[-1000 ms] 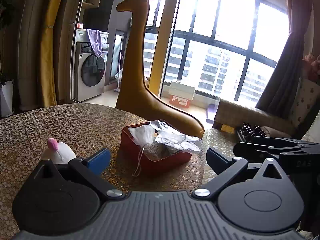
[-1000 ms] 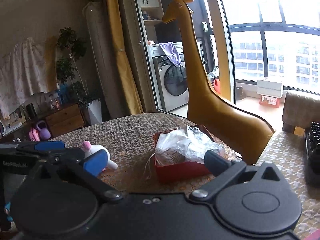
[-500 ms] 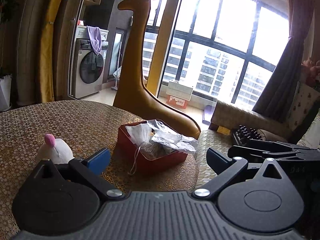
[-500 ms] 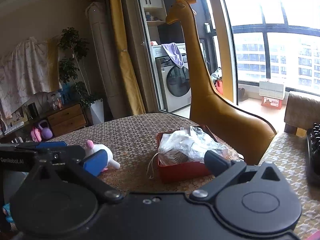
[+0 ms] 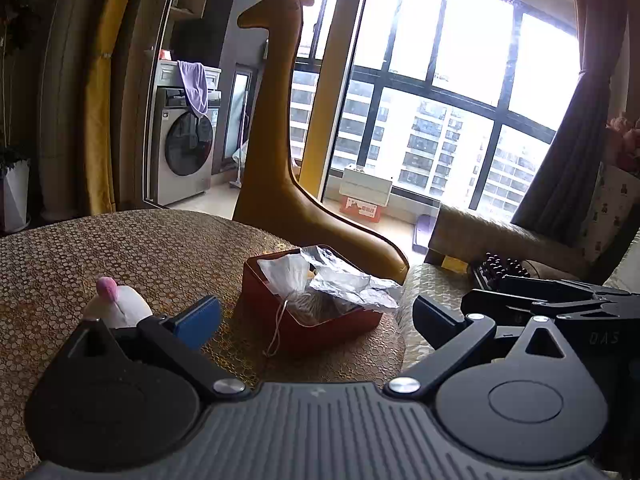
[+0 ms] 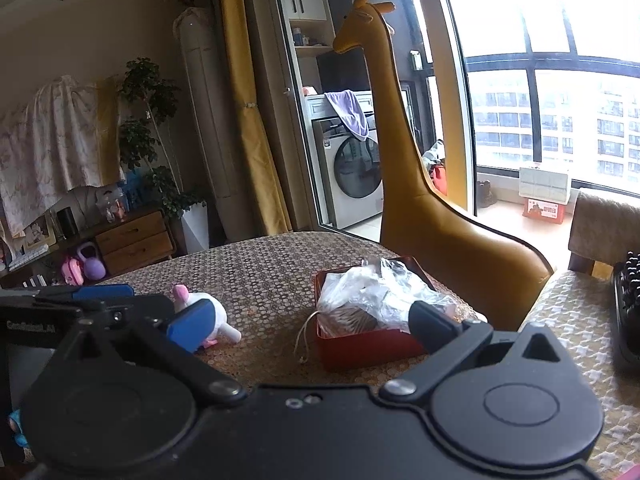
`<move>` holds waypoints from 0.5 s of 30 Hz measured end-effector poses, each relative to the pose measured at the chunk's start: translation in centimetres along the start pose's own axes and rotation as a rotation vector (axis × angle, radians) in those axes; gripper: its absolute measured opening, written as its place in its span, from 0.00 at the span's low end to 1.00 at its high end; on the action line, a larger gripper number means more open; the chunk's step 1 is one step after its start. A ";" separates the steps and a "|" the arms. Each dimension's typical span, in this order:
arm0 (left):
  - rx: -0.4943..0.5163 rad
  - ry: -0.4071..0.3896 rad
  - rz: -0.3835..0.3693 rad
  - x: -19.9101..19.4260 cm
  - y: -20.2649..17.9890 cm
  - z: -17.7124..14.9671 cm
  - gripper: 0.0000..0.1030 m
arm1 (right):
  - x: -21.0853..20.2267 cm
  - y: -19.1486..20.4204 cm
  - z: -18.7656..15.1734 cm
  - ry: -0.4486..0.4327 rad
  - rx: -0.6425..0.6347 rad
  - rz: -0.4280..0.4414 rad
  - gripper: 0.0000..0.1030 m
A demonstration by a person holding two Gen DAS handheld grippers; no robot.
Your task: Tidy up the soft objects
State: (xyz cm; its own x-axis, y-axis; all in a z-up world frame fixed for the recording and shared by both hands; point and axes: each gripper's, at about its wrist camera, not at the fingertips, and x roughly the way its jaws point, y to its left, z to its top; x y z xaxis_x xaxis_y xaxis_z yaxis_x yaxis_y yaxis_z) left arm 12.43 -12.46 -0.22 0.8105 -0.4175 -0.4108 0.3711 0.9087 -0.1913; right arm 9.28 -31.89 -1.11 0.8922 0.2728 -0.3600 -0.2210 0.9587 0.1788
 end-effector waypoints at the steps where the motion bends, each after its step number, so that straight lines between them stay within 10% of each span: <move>1: 0.003 0.000 0.001 0.0 -0.1 0.0 1.00 | 0.0 0.1 0.0 -0.002 -0.002 -0.001 1.00; 15: 0.016 -0.007 0.012 -0.2 -0.6 0.0 1.00 | -0.4 0.4 0.0 -0.010 -0.011 -0.015 1.00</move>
State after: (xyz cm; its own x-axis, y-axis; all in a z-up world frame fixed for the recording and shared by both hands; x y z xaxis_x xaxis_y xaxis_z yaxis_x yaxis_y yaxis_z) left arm 12.05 -12.87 0.02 0.8182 -0.4067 -0.4065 0.3686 0.9135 -0.1720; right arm 8.82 -31.60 -0.87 0.8994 0.2575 -0.3532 -0.2119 0.9636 0.1630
